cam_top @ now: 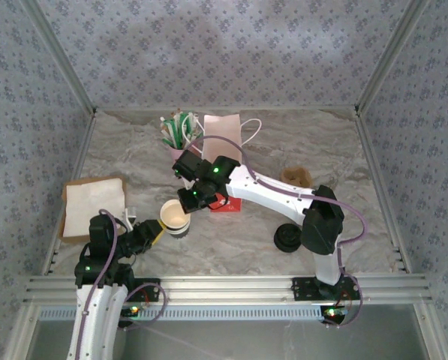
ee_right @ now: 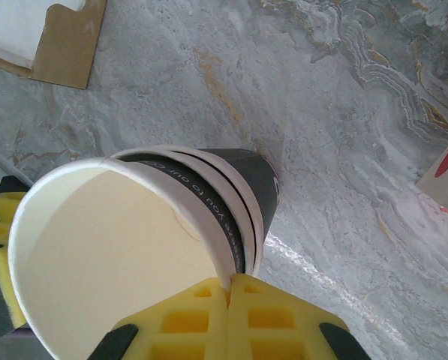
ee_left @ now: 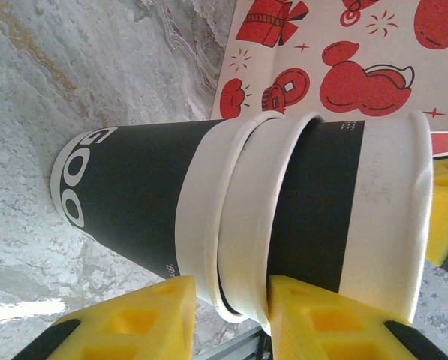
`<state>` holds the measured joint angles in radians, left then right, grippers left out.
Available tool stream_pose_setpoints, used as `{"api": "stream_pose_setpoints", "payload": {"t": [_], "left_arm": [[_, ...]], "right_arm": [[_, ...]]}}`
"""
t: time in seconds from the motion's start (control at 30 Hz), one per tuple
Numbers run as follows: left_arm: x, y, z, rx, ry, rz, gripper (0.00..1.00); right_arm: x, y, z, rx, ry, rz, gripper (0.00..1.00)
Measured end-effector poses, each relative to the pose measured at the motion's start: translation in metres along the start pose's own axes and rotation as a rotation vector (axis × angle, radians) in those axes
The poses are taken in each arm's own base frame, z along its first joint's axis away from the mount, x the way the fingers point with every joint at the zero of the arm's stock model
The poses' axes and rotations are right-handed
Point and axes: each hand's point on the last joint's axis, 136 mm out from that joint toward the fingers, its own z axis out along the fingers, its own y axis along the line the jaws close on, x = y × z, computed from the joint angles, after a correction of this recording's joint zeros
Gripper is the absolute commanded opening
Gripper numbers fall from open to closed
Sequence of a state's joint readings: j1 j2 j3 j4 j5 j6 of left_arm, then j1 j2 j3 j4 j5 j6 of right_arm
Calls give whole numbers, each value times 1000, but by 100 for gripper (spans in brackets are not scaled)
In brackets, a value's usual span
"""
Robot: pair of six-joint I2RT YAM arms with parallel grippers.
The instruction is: Pack the takeout coffee
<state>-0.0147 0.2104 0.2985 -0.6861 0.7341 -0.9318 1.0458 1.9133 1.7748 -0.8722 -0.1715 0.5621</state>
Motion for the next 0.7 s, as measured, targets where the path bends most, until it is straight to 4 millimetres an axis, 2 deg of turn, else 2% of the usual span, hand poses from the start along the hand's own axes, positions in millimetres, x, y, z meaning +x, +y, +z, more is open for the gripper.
{"api": "stream_pose_setpoints", "payload": {"t": [0.17, 0.43, 0.7], "left_arm": [[0, 1, 0, -6, 1, 2, 33], [-1, 2, -1, -27, -1, -11, 36], [-4, -3, -4, -30, -8, -7, 45]], "right_arm": [[-8, 4, -10, 16, -32, -9, 0], [-22, 20, -42, 39, -123, -49, 0], [-19, 24, -92, 56, -205, -91, 0]]}}
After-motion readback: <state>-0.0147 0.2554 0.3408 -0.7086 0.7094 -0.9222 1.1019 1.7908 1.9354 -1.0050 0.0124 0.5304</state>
